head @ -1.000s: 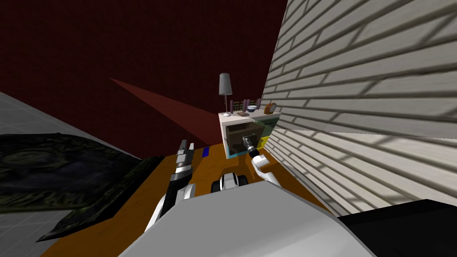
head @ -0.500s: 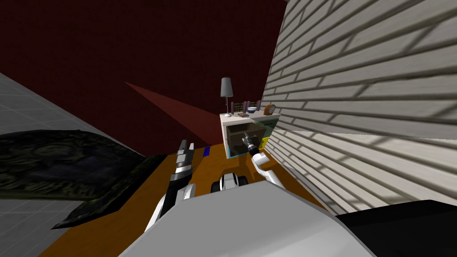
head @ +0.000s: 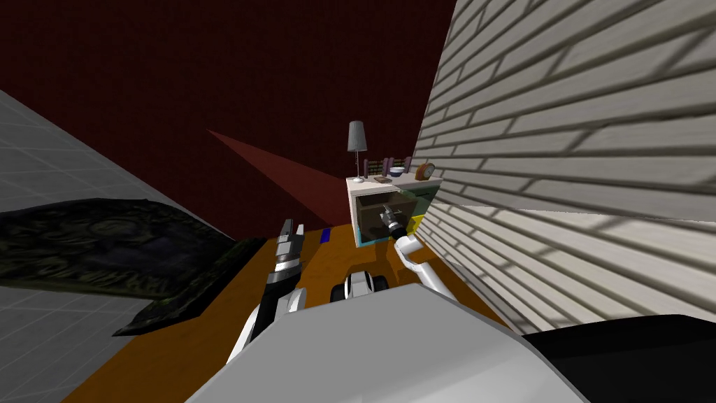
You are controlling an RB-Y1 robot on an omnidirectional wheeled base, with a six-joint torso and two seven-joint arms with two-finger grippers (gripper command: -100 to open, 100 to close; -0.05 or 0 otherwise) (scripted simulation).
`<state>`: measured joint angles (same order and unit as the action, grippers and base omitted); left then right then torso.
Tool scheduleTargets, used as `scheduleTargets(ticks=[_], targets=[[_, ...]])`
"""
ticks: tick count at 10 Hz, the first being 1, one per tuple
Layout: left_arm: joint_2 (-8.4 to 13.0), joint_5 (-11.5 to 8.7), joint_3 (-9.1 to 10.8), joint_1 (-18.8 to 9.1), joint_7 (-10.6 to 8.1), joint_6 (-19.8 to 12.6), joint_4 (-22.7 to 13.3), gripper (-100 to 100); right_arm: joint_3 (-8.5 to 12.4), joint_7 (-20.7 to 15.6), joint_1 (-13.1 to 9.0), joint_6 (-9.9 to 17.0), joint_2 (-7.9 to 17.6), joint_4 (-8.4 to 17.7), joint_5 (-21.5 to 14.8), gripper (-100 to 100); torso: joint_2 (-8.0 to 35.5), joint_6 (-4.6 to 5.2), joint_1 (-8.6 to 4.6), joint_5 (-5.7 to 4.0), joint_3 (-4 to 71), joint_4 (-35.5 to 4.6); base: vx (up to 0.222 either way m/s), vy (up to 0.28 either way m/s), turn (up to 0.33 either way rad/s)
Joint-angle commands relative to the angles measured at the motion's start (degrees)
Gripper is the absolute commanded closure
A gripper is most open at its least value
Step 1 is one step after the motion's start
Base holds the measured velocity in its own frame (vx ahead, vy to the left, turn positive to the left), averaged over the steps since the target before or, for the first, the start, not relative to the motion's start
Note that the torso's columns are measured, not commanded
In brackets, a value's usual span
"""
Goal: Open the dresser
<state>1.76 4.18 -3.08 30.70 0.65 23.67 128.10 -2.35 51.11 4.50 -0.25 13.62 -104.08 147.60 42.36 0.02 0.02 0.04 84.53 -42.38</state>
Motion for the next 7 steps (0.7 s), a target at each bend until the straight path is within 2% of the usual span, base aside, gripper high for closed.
scheduleTargets(ticks=[1, 2, 7], targets=[[0.0, 0.0, 0.00, 0.0, 0.00, 0.0, 0.0, 0, -0.3, 0.4, -0.4, -1.5, 0.6, -0.5, 0.2, -100, 0.1, 0.01, 0.05, 0.06, -0.1, -0.1, -0.012, -0.004, 0.015], [0.0, 0.0, 0.00, 0.0, 0.00, 0.0, 0.0, 0, -0.3, 0.5, -0.4, -1.8, 0.6, -0.5, 0.2, 0, 0.1, 0.03, 0.06, 0.04, -0.1, -0.1, 0.000, 0.000, 0.000], [0.0, 0.0, 0.00, 0.0, 0.00, 0.0, 0.0, 0, -0.4, 0.5, -0.3, -1.9, 0.6, -0.3, 0.2, 0, 0.0, -0.02, -0.01, -0.03, 0.0, 0.1, 0.000, 0.000, 0.000]])
